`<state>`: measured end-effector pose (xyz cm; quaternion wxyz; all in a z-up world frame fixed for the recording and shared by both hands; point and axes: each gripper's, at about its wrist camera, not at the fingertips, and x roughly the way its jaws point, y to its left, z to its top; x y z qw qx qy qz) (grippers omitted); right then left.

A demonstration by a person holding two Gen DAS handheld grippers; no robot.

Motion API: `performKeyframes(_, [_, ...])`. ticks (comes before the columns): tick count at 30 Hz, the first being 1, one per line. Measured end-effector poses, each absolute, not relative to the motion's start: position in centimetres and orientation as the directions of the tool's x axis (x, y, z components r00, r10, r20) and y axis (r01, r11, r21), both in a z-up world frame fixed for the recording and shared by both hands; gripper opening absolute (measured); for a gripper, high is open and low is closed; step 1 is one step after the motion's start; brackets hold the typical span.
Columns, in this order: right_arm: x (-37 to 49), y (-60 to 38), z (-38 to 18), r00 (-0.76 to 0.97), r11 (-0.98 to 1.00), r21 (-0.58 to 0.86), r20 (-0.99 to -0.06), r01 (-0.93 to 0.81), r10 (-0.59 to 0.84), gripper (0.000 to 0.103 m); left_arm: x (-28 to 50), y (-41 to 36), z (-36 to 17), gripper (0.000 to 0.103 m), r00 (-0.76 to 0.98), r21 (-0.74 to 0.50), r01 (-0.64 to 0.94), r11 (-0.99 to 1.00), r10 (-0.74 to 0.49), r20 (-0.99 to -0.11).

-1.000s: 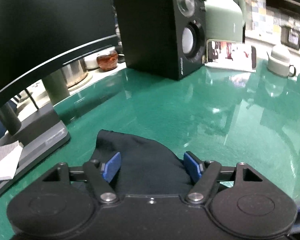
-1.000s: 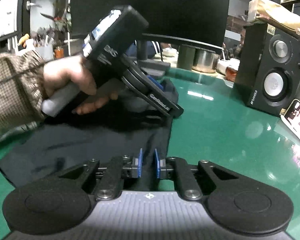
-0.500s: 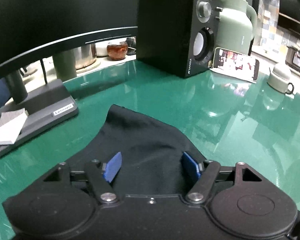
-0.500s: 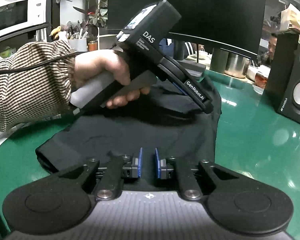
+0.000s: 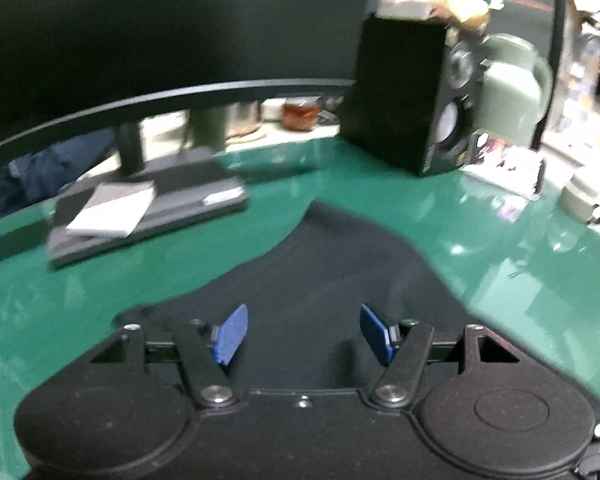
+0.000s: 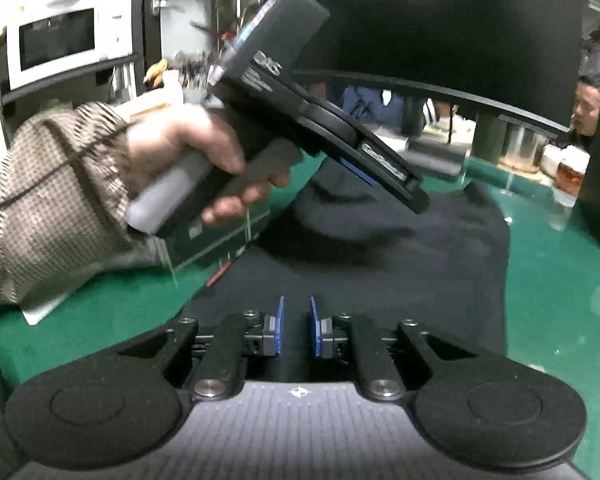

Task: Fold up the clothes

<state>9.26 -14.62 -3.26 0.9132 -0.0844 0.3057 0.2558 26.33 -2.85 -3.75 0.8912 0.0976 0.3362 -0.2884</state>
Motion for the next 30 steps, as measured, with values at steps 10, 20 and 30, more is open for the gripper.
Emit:
performKeyframes(10, [9.3, -14.6, -3.3, 0.688, 0.862, -0.004, -0.603, -0.508, 0.403, 0.021, 25.9, -2.8, -5.0, 0.066, 0.623, 0.002, 0.577, 0.817, -0.439, -0.647])
performKeyframes(20, [9.6, -14.8, -3.5, 0.698, 0.87, -0.009, -0.602, -0.492, 0.389, 0.029, 25.7, -2.8, -5.1, 0.068, 0.628, 0.002, 0.576, 0.817, -0.441, -0.641])
performKeyframes(30, [9.6, -14.8, -3.6, 0.699, 0.871, -0.009, -0.6, -0.492, 0.389, 0.031, 25.7, -2.8, -5.2, 0.07, 0.63, 0.003, 0.578, 0.816, -0.443, -0.638])
